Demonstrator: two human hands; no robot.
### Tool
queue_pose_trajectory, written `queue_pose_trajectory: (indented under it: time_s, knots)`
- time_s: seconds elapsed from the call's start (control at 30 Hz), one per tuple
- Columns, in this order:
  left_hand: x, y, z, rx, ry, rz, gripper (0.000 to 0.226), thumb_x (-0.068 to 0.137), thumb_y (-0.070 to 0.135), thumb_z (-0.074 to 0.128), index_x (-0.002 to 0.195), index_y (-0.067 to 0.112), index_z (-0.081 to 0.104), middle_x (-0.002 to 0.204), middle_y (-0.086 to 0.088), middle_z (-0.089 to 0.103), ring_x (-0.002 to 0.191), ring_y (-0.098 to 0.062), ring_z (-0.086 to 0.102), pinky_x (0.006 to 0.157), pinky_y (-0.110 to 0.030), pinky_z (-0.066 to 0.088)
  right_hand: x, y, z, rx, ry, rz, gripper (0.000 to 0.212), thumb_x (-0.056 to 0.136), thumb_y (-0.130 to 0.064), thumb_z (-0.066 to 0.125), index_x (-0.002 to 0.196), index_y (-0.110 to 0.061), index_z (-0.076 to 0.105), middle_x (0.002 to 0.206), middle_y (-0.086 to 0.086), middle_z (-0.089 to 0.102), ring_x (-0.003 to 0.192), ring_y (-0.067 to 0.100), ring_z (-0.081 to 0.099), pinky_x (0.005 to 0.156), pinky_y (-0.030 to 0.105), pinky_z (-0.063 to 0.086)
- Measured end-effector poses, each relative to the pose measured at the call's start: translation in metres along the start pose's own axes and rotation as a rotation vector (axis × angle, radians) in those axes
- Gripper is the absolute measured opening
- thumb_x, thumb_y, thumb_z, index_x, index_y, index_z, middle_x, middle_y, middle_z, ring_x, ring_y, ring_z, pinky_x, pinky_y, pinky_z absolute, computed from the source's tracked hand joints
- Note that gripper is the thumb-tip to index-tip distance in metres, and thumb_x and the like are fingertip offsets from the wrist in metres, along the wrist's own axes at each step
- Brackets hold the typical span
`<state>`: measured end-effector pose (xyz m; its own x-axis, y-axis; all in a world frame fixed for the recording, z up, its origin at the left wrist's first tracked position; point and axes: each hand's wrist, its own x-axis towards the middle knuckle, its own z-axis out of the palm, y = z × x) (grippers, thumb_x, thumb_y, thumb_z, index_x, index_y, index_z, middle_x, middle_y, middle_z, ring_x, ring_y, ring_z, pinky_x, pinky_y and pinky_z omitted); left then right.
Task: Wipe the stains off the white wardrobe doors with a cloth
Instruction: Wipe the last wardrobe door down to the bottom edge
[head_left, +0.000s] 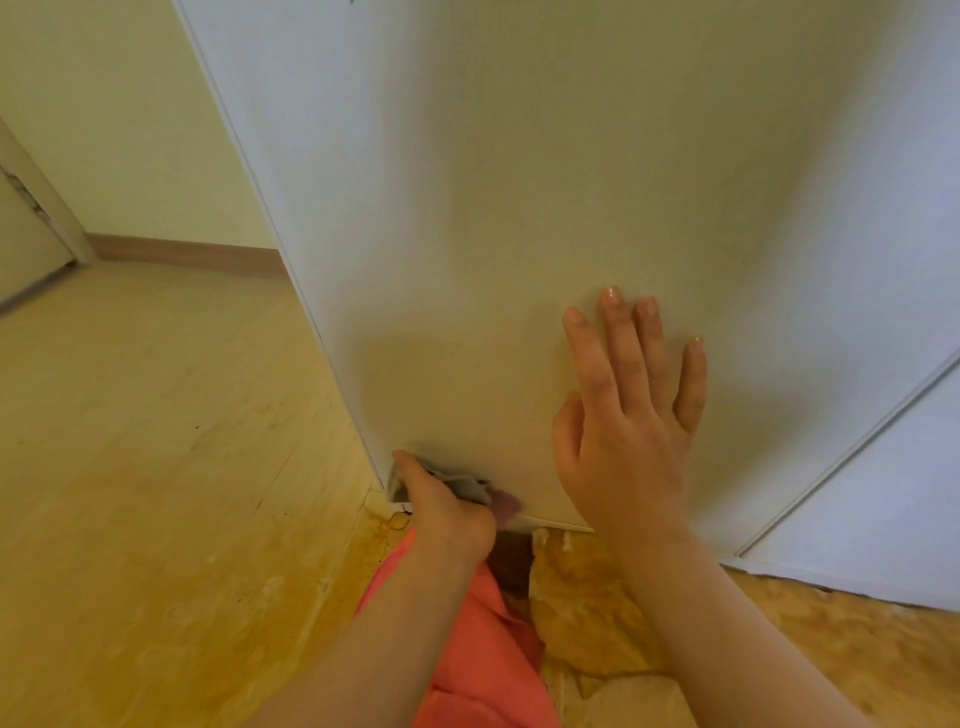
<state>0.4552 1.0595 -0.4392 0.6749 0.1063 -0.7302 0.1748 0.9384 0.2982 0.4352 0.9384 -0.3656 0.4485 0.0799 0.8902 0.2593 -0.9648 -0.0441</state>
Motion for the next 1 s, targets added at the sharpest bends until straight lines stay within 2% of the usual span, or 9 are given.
queue_pose_trajectory:
  time_s: [0.13,0.27,0.4,0.53,0.67,0.8,0.87,0.93,1.0]
  knots:
    - [-0.01,-0.036,0.005,0.04,-0.103,-0.068,0.066,0.084,0.072,0.041,0.087,0.01,0.063,0.074,-0.008,0.052,0.066,-0.021,0.048,0.068,-0.035,0.042,-0.013,0.01,-0.007,-0.035,-0.061,0.038,0.064,0.079,-0.007,0.045,0.14,-0.017,0.028,0.146,0.007,0.028,0.136,0.025,0.026,0.112,0.046,0.01]
    - [-0.026,-0.057,0.006,0.093,-0.161,-0.12,0.08,0.09,0.067,0.036,0.058,0.003,0.073,0.074,-0.01,0.055,0.068,-0.021,0.049,0.072,-0.031,0.042,-0.03,0.017,-0.014,-0.042,-0.122,0.111,0.063,0.08,-0.01,0.039,0.141,-0.016,0.028,0.147,0.008,0.029,0.137,0.026,0.025,0.112,0.047,0.009]
    - [-0.045,-0.088,0.017,0.251,-0.124,-0.272,0.066,0.089,0.065,0.043,0.112,0.007,0.064,0.111,-0.016,0.066,0.107,-0.03,0.06,0.099,-0.042,0.045,-0.041,0.028,-0.027,-0.042,-0.171,0.221,0.061,0.08,-0.011,0.034,0.141,-0.017,0.027,0.148,0.009,0.031,0.138,0.025,0.022,0.112,0.046,0.008]
    - [-0.052,-0.117,0.034,0.293,0.052,-0.167,0.045,0.098,0.042,0.044,0.131,0.014,0.055,0.107,-0.008,0.064,0.098,-0.024,0.058,0.09,-0.038,0.047,-0.054,0.052,-0.042,-0.07,-0.185,0.331,0.062,0.079,-0.012,0.034,0.141,-0.016,0.028,0.147,0.01,0.033,0.137,0.024,0.022,0.113,0.043,0.006]
    - [-0.059,-0.131,0.048,0.245,0.166,-0.043,0.039,0.101,0.023,0.036,0.138,0.015,0.045,0.116,-0.009,0.058,0.087,-0.025,0.055,0.065,-0.031,0.045,-0.067,0.071,-0.052,-0.074,-0.219,0.475,0.063,0.078,-0.015,0.03,0.14,-0.018,0.027,0.147,0.009,0.035,0.137,0.02,0.021,0.111,0.038,0.003]
    - [-0.084,-0.117,0.054,0.147,0.2,-0.008,0.037,0.102,0.017,0.028,0.134,0.01,0.046,0.098,-0.013,0.054,0.083,-0.027,0.052,0.084,-0.033,0.042,-0.07,0.078,-0.05,-0.067,-0.242,0.563,0.066,0.075,-0.007,0.043,0.139,-0.017,0.032,0.146,0.009,0.037,0.136,0.021,0.024,0.111,0.044,0.011]
    - [-0.078,-0.102,0.051,0.128,0.224,-0.008,0.032,0.101,0.02,0.028,0.119,0.014,0.053,0.081,-0.01,0.047,0.067,-0.023,0.042,0.076,-0.035,0.039,-0.071,0.074,-0.049,-0.04,-0.286,0.583,0.066,0.075,-0.007,0.045,0.14,-0.017,0.035,0.147,0.008,0.036,0.137,0.023,0.025,0.109,0.047,0.014]
    - [-0.072,-0.082,0.049,0.116,0.217,0.008,0.028,0.1,0.025,0.027,0.11,0.017,0.052,0.09,-0.009,0.051,0.07,-0.022,0.044,0.072,-0.032,0.039,-0.072,0.073,-0.05,-0.018,-0.32,0.592,0.065,0.076,-0.008,0.044,0.14,-0.016,0.035,0.148,0.008,0.035,0.138,0.024,0.026,0.109,0.047,0.013]
    - [-0.062,-0.069,0.044,0.113,0.265,0.029,0.035,0.101,0.026,0.025,0.122,0.016,0.052,0.115,-0.008,0.053,0.098,-0.026,0.053,0.088,-0.04,0.041,-0.074,0.074,-0.053,-0.006,-0.353,0.62,0.063,0.079,-0.007,0.043,0.142,-0.016,0.035,0.149,0.008,0.032,0.139,0.024,0.024,0.11,0.046,0.01]
